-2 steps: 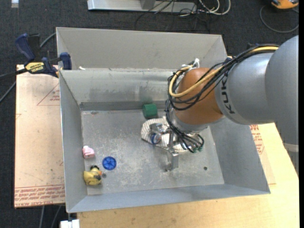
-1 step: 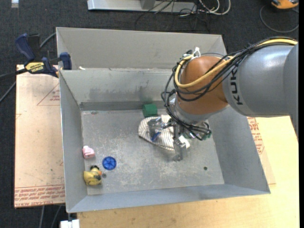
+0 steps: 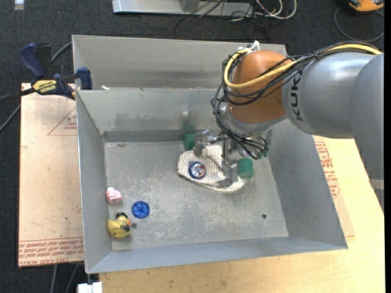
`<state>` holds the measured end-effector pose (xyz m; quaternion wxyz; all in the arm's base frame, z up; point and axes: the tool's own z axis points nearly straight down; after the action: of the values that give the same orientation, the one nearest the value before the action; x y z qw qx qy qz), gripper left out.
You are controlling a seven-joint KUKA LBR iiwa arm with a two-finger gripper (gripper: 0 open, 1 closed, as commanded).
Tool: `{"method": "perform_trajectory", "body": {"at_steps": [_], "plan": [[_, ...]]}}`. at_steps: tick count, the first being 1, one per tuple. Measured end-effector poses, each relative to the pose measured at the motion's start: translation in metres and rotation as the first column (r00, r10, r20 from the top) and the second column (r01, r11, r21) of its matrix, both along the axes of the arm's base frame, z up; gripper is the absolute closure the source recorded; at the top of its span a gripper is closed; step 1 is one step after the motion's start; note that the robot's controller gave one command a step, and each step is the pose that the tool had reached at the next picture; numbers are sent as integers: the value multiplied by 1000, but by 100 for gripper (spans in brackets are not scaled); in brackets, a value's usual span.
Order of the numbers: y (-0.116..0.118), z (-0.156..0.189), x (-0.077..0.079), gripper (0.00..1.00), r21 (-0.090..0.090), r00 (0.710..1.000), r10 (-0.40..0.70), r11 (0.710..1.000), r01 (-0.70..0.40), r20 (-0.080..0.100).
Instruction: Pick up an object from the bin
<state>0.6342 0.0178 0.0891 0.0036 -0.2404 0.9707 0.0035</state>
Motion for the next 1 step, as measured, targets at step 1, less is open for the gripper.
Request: {"method": "perform_trajectory", "body": {"at_steps": [1], "plan": [[5, -13, -13, 0, -1, 999, -47, 999, 47, 1]]}}
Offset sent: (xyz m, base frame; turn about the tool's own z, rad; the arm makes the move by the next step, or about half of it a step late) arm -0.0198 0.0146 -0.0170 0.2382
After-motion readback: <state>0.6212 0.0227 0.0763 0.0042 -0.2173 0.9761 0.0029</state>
